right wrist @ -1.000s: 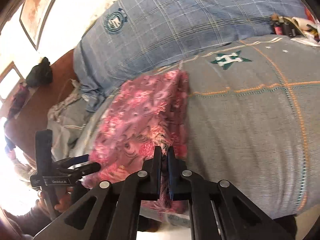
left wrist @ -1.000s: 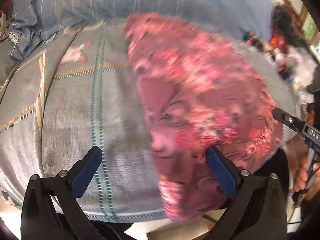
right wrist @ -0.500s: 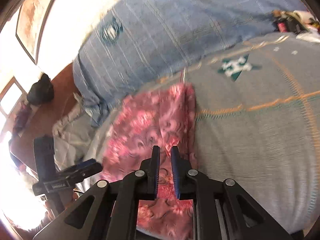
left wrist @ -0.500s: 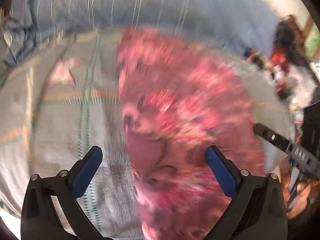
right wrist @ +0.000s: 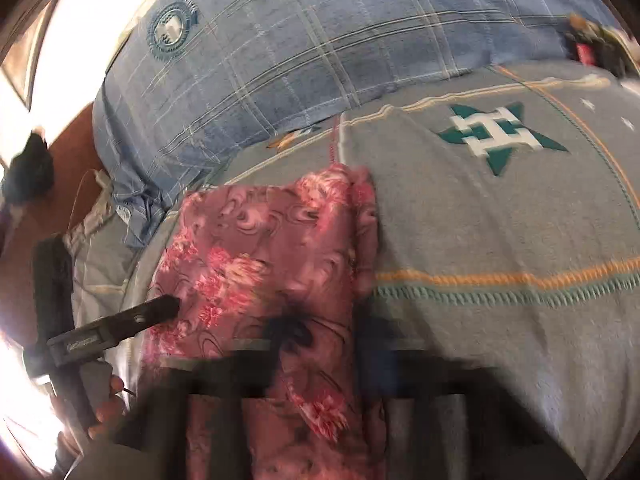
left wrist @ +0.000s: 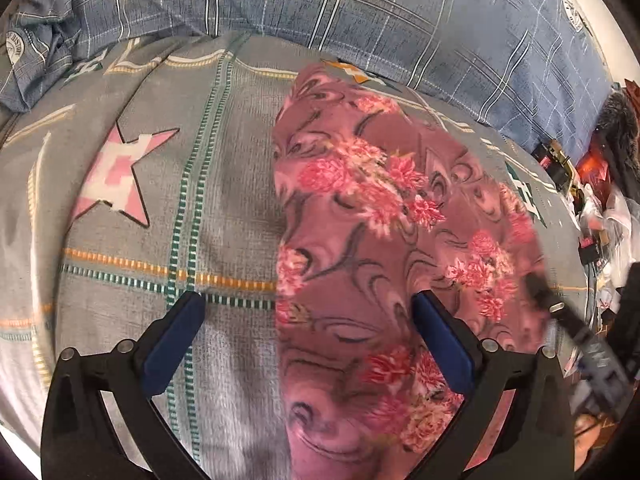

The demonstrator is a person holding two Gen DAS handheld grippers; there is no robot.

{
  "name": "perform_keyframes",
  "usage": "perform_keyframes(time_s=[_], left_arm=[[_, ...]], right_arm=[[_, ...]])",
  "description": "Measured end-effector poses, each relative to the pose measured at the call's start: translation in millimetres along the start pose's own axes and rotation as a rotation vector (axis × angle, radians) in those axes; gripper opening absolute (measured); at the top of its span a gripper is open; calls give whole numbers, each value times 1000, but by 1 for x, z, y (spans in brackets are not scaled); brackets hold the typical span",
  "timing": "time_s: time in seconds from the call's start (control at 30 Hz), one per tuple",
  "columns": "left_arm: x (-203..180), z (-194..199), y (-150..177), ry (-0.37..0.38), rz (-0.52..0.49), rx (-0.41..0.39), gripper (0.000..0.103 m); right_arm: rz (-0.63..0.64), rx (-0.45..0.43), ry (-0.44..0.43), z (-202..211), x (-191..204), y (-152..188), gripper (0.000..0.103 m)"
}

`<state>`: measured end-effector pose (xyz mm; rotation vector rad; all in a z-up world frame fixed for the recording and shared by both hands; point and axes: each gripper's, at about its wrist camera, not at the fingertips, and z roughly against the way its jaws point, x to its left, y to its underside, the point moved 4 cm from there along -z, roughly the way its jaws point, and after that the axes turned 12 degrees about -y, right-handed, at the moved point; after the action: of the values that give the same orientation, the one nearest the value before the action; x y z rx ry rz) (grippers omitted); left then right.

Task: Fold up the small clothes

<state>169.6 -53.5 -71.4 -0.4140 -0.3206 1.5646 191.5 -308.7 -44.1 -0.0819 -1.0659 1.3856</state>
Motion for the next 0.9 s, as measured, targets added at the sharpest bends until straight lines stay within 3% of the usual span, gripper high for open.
perform_keyframes(time_s=[0.07,0.17,0.27,0.33,0.37,0.4,0.43,0.47,0.5,0.6,0.67,0.73,0.8,0.83,0.9], left_arm=[[-2,2,6,-10,-23,-25,103],[1,6,-2,46,-10,-8,103],[6,18,-22,91,41,-52,103],[5,11,-39,73,52,-44,103],[3,6,-45,69,52,-31,103],[-1,4,-50,58,54,-14,103],[-2,-4,-56,43,59,14,103],[-3,-8,-59,42,64,27,103],[-3,-13,-64,44,71,34,103],[-2,-30,-64,0,80,53,103],[-9,-31,-68,-47,34,6,103],[-12,-33,-74,-69,7,20,103],[-9,-31,-76,-63,14,30,103],[-7,-28,-76,-60,24,34,103],[-3,-17,-75,-60,38,12,103]], right_arm=[[-16,-17,5,3,-1,-1,7],[-97,71,-5,-10,-19,2,9],[-105,10,-26,2,-15,-20,17],[-100,-16,-49,0,-11,-37,32],[-97,-10,-44,-6,-11,-43,41],[-91,21,-19,-18,-12,-46,44],[-87,59,13,-30,-13,-47,44],[-75,87,23,-39,-11,-46,29],[-42,87,24,-44,-5,-48,5],[-20,-8,32,-38,-3,-53,4],[-61,49,113,-54,-24,-47,5],[-82,23,91,-52,-32,-45,4],[-95,30,82,-45,-29,-49,14],[-94,20,72,-38,-25,-50,14],[-82,-3,0,-21,-14,-51,15]])
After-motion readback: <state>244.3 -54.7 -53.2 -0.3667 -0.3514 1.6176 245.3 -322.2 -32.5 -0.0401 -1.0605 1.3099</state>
